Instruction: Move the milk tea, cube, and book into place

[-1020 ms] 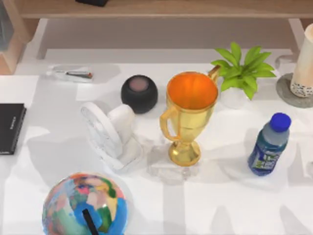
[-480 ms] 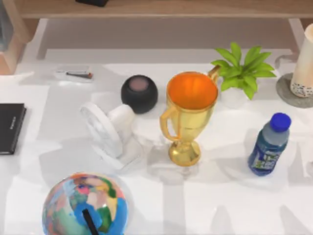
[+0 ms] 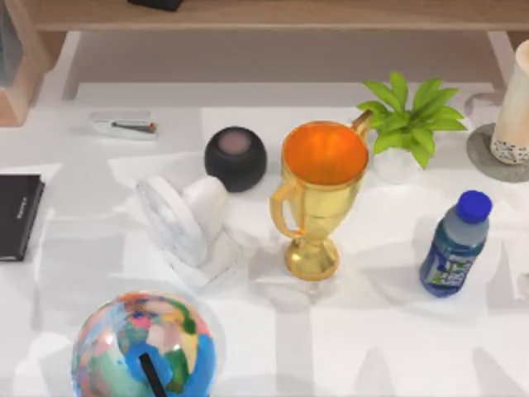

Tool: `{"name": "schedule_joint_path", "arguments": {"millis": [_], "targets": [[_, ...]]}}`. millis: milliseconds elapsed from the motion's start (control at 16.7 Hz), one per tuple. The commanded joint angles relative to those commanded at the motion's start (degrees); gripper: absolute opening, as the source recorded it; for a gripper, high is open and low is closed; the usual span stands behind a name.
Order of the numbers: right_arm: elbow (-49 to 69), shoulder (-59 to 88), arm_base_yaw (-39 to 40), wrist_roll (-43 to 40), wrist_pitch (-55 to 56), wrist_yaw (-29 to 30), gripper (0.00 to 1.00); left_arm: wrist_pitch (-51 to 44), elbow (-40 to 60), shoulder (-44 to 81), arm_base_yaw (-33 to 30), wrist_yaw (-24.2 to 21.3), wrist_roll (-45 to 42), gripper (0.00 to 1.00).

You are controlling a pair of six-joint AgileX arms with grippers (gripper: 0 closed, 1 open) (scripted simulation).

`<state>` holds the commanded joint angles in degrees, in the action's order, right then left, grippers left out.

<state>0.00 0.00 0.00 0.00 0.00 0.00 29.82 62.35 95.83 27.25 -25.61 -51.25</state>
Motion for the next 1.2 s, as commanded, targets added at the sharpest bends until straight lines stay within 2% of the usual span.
{"name": "schedule_joint_path", "arguments": {"millis": [300, 660, 900, 1200], "targets": [[0.0, 0.0, 0.0, 0.0, 0.0, 0.0, 1.0, 2.88, -16.53, -6.52, 2.8, -1.13, -27.04, 0.0], [0.0, 0.0, 0.0, 0.0, 0.0, 0.0, 1.0, 5.64, -36.52, -3.72, 1.91, -0.96, -46.34, 0.0], [0.0, 0.0, 0.0, 0.0, 0.0, 0.0, 1.0, 10.13, -41.85, -0.49, 1.55, -1.12, -54.8, 0.0], [0.0, 0.0, 0.0, 0.0, 0.0, 0.0, 1.0, 11.28, -42.02, -0.31, 1.5, -1.34, -55.99, 0.0]]}}
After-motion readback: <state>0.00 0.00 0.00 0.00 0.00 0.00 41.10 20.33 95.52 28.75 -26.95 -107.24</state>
